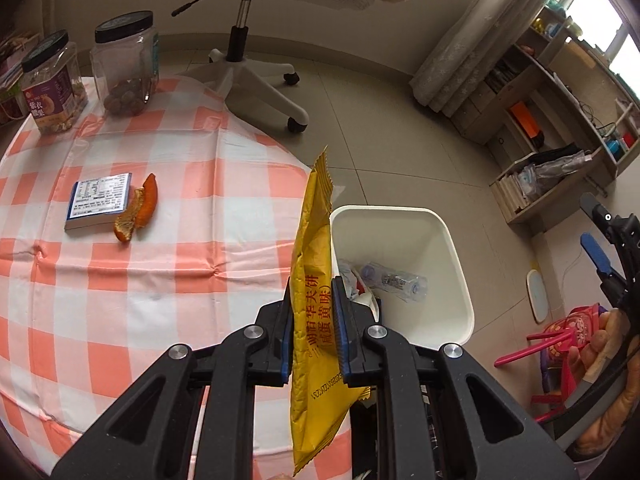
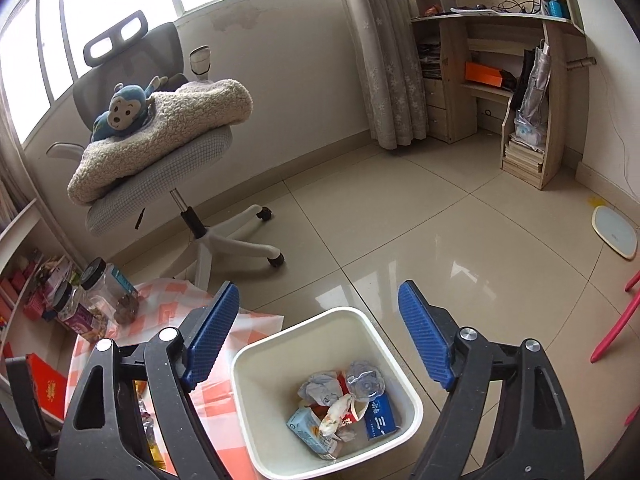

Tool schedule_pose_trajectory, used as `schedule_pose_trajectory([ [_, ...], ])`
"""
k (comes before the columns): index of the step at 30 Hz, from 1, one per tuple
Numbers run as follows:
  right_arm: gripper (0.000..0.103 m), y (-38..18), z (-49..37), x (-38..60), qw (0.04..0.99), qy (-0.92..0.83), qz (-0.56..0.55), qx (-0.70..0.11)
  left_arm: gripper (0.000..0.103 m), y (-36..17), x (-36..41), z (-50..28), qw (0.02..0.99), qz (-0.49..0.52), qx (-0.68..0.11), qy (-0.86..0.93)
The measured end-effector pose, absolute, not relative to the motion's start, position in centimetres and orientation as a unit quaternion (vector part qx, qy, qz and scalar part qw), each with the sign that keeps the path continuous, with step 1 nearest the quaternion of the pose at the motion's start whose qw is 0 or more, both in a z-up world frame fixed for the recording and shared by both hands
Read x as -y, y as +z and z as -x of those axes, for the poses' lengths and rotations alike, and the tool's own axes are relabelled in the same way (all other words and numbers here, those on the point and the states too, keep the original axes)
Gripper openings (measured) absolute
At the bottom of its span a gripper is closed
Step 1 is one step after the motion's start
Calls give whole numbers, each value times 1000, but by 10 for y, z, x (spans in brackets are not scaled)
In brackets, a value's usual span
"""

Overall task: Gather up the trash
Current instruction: 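Carry the packet and tissue over the white bin and open both grippers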

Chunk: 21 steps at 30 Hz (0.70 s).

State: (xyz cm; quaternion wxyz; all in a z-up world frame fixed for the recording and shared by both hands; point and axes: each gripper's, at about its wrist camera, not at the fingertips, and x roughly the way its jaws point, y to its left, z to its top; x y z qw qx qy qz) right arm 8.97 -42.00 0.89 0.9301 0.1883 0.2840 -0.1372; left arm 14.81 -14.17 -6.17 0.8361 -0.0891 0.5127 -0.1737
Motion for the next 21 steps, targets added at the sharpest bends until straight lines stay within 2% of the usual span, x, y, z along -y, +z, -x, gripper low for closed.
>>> schedule_pose_trajectory([
  [6,84,17,-83,434,931,-149,-201,-265,20,-61,210,-158,815,78,-527,-229],
  [7,85,18,-83,436,931,-152,-202,-263,31,-61,221,-158,808,74,-531,-243],
  [8,86,18,-82,438,931,-157,-202,-261,47,-62,230,-159,802,69,-535,-256],
  [10,90,20,-80,441,930,-166,-204,-255,56,-60,242,-156,803,57,-532,-264],
  [16,95,19,-84,435,931,-160,-199,-261,62,-57,237,-151,823,13,-511,-248],
  [21,96,16,-95,407,936,-144,-160,-280,70,-64,202,-158,841,1,-503,-197],
])
